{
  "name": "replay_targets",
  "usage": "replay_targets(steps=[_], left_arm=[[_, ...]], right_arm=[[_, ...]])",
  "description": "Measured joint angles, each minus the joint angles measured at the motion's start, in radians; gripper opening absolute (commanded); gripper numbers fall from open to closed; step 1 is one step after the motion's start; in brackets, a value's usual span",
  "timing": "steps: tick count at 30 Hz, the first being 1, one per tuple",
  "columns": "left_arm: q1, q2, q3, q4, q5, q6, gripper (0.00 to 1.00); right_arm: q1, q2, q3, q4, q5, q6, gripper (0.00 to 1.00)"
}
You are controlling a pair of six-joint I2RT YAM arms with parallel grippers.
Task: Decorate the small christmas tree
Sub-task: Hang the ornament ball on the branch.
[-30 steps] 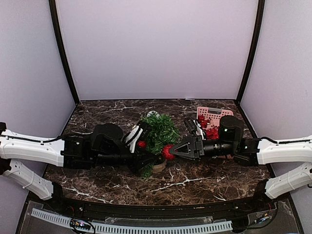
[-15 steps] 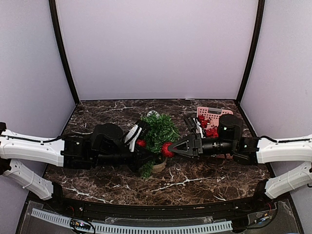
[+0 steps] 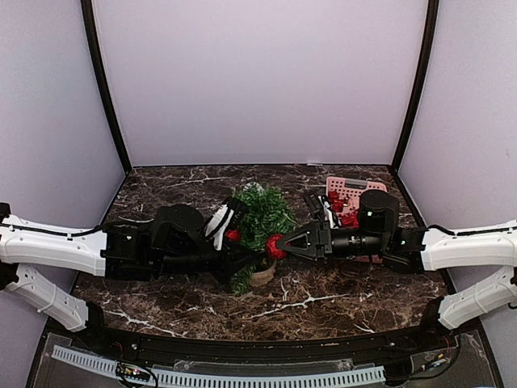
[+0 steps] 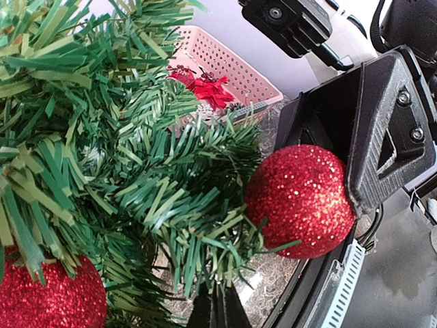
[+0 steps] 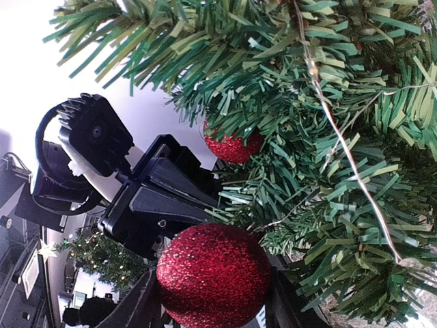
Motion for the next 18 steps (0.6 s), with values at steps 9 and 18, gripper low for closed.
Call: replay_targets(steps=[9, 18], left_arm=[[0.000, 0.000, 0.000, 0.000, -0.024, -0.018, 0.03], [0.000, -0.001, -0.001, 0.000, -0.026, -0.023, 0.18]], right_arm=[[0.000, 0.008, 0.000, 0.008, 0.011, 0.021, 0.34], [0.000, 0.013, -0.002, 0.022, 0.011, 0.037, 0.34]])
